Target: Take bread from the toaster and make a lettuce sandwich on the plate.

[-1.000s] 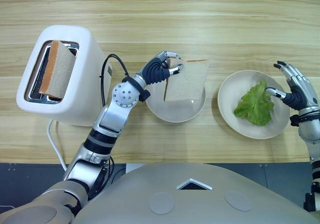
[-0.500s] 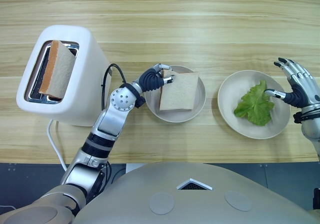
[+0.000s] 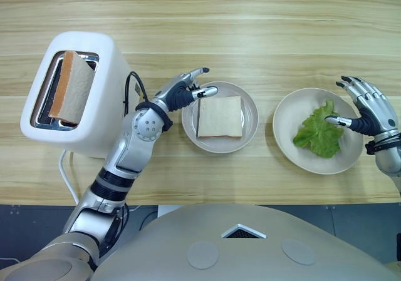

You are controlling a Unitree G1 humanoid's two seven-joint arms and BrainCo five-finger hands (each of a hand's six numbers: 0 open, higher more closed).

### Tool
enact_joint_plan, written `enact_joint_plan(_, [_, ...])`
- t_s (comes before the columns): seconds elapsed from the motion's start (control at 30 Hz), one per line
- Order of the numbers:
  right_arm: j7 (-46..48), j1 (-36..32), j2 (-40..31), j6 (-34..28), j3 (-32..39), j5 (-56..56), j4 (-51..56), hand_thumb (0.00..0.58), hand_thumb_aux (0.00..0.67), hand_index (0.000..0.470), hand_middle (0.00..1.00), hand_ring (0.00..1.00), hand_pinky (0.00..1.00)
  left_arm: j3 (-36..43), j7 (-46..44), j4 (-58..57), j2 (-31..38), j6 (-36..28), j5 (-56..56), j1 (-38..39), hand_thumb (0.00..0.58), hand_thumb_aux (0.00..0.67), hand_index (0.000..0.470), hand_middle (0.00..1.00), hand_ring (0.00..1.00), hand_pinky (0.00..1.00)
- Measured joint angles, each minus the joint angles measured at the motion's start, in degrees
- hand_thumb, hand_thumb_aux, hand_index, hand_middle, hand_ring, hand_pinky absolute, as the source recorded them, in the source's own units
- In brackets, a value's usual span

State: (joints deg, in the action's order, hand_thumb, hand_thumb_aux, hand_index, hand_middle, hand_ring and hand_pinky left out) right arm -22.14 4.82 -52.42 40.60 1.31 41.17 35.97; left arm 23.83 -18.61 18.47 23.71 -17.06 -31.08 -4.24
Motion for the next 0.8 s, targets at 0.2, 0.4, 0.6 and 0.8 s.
enact_joint_plan(0.2, [-3.5, -0.6, -2.9, 0.3, 1.7, 3.3, 0.5, 0.000, 0.000, 0.000, 0.00, 0.00, 0.00, -0.8, -2.4, 13.7, 0.5, -3.8, -7.8, -0.3, 0.000, 0.000, 0.000, 0.00, 0.00, 0.00])
enact_joint_plan(0.4, [-15.2, -5.1, -8.3, -1.0, 7.8, 14.9, 4.5, 0.000, 0.000, 0.000, 0.04, 0.04, 0.04, -1.5, 1.0, 18.1, -5.0, -4.3, -7.5, 6.8, 0.000, 0.000, 0.000, 0.00, 0.00, 0.00])
enact_joint_plan(0.6, [-26.4, -7.8, -8.8, -2.8, 15.7, 21.9, 12.3, 0.000, 0.000, 0.000, 0.06, 0.06, 0.06, -1.7, 2.5, 17.0, -5.1, -2.8, -7.4, 12.3, 0.000, 0.000, 0.000, 0.00, 0.00, 0.00])
enact_joint_plan(0.8, [-30.4, -10.0, -8.8, -3.2, 21.0, 23.7, 14.5, 0.000, 0.000, 0.000, 0.06, 0.06, 0.06, -1.6, 2.7, 16.6, -6.2, -2.2, -7.4, 12.7, 0.000, 0.000, 0.000, 0.00, 0.00, 0.00])
